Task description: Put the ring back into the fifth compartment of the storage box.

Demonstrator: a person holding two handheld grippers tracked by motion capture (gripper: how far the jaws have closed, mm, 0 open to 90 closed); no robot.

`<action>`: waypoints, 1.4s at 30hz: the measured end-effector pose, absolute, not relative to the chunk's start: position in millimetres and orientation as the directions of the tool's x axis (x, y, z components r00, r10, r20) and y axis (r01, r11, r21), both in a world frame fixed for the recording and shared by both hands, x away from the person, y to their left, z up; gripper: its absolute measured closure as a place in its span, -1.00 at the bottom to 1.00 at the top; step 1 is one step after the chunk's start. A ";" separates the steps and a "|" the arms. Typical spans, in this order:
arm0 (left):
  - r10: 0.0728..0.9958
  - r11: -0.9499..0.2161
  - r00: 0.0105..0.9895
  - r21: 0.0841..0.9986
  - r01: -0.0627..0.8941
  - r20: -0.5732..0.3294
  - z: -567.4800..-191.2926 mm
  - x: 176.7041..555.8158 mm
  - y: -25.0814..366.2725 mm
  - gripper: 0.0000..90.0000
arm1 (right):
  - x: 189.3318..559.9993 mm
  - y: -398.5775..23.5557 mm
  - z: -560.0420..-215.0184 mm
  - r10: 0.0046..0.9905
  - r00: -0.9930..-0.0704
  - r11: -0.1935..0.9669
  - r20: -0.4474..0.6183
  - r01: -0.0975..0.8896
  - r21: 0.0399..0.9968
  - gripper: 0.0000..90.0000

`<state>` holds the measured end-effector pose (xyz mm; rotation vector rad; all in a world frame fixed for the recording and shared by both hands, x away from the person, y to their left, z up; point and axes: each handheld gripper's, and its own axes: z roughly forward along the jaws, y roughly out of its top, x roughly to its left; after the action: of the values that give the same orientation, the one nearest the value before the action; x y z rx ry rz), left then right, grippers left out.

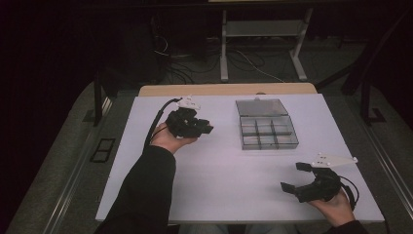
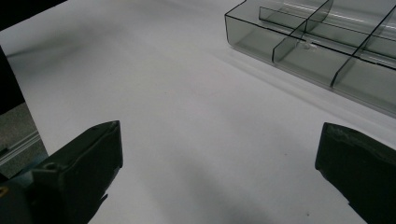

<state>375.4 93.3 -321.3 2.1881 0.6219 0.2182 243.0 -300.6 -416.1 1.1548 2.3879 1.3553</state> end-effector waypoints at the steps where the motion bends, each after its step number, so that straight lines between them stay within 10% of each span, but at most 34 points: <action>1: 0.497 -0.541 0.866 0.763 0.354 -0.050 -320.5 376.7 91.6 0.54 | 243.0 -300.6 -416.1 0.691 -0.688 0.290 0.221 0.544 0.788 -0.99; 42: 0.363 -0.567 0.930 0.780 0.266 -0.054 -315.3 408.0 -15.5 0.54 | 242.5 -303.5 -415.1 0.688 -0.692 0.287 0.221 0.538 0.792 -0.99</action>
<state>408.0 -15.5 -315.3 2.2039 0.4442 0.1404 242.5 -303.5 -415.1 1.1472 2.3849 1.3657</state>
